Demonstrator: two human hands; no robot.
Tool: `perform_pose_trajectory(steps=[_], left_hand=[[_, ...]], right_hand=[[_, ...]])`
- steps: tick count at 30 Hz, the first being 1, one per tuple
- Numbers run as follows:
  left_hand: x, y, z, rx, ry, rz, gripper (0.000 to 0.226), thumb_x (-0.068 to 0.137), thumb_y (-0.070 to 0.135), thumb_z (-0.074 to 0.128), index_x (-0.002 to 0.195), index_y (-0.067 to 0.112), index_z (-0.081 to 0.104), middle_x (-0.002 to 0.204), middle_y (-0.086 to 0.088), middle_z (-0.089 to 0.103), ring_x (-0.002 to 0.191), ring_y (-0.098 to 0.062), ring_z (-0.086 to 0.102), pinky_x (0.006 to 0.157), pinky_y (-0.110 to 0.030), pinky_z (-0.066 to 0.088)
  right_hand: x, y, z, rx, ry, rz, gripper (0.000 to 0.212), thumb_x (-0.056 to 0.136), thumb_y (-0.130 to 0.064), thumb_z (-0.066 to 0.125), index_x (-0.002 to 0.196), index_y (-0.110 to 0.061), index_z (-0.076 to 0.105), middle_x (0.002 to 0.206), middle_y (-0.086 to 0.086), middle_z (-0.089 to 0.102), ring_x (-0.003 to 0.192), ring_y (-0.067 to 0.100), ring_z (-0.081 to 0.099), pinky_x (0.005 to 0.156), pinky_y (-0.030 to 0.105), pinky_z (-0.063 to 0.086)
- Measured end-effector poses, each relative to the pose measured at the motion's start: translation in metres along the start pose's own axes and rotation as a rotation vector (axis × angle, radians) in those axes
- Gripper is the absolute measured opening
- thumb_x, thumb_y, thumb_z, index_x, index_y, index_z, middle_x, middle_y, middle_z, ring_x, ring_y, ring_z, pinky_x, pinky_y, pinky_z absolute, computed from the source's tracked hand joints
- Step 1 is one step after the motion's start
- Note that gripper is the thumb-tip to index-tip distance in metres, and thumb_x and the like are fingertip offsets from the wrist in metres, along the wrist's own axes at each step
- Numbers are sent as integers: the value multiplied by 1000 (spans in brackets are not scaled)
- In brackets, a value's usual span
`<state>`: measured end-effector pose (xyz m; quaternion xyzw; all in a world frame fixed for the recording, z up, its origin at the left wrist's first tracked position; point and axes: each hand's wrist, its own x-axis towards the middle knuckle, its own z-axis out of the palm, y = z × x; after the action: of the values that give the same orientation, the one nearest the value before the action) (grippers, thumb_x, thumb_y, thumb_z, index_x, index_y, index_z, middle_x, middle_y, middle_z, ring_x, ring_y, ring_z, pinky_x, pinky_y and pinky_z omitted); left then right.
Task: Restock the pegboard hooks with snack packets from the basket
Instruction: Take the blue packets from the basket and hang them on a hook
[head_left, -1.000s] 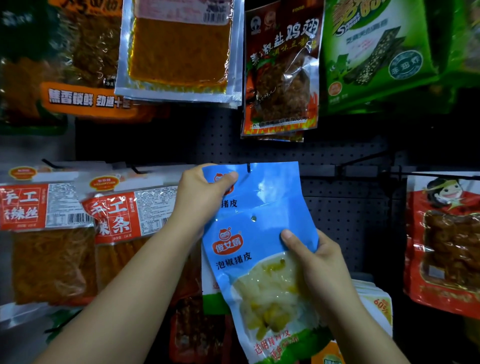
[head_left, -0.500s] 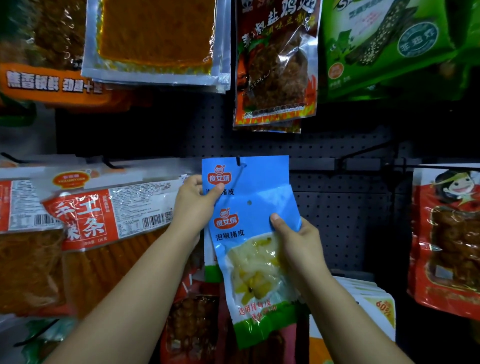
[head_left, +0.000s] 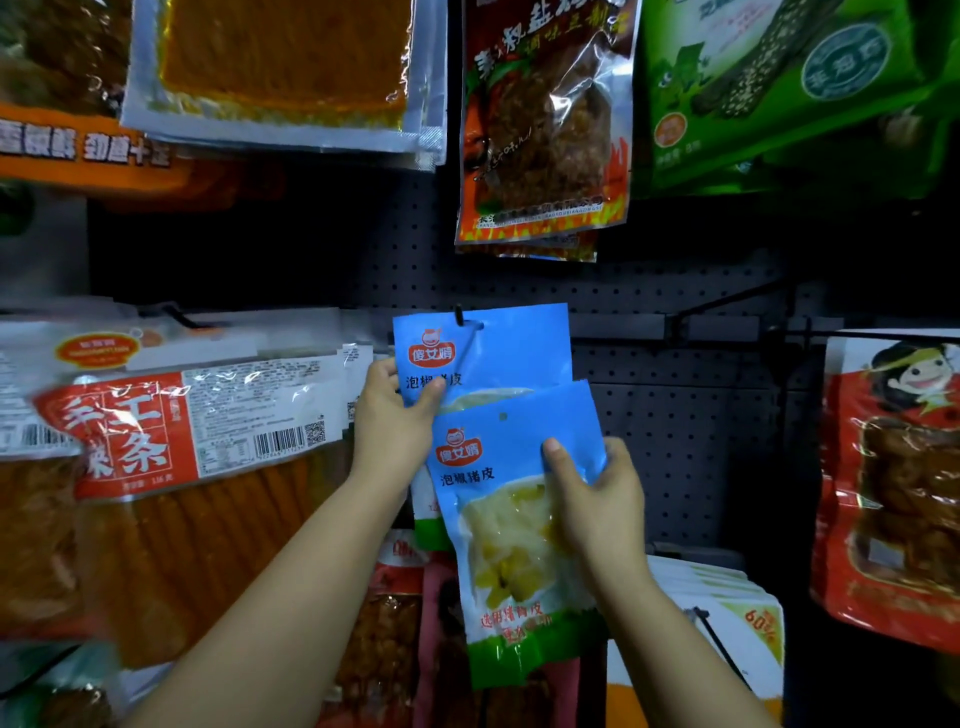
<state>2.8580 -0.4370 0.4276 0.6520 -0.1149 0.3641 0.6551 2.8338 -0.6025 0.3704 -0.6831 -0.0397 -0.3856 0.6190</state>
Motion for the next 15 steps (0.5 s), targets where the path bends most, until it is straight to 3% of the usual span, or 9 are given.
perform_pose_trajectory(steps=[3,5,7,10,12,15], left_hand=[[-25,-3,-5,52,-57,8,45,87,22,65,125,28,40,123,12,47,106,-1,51,84,-22,47],[-45,-7,-9,184,-52,16,62,87,26,64,140,27,32,141,9,35,126,-8,39,101,-31,39],[-62,-7,-13,239,-48,61,66,87,28,64,143,27,30,145,8,31,132,-13,35,108,-36,34],[-76,0,-13,173,-119,77,68,84,29,68,141,26,32,134,13,37,122,-10,44,103,-35,41],[-81,9,-13,-8,-189,-14,68,77,35,72,136,24,40,133,9,51,116,-9,54,96,-31,48],[-84,21,-16,-345,-290,-121,41,71,37,69,109,23,64,107,0,73,98,-14,69,82,-29,57]], right_hand=[[-11,8,-16,39,46,9,11,87,-33,65,81,-29,57,84,-8,67,78,9,64,59,26,45],[-16,10,-26,66,67,11,7,87,-31,65,83,-29,59,89,-1,68,83,15,65,63,28,45],[-21,7,-36,38,65,-22,10,87,-31,65,81,-29,57,95,7,64,86,20,62,68,29,43],[-29,-9,-46,78,29,-75,8,86,-34,64,81,-29,61,93,3,67,86,17,65,69,31,48],[-36,-22,-48,164,-16,-85,9,83,-35,67,84,-27,67,86,-4,74,83,12,69,70,30,54],[-45,-41,-45,288,-102,-66,29,70,-47,67,90,-26,70,89,-10,76,84,12,72,70,30,57]])
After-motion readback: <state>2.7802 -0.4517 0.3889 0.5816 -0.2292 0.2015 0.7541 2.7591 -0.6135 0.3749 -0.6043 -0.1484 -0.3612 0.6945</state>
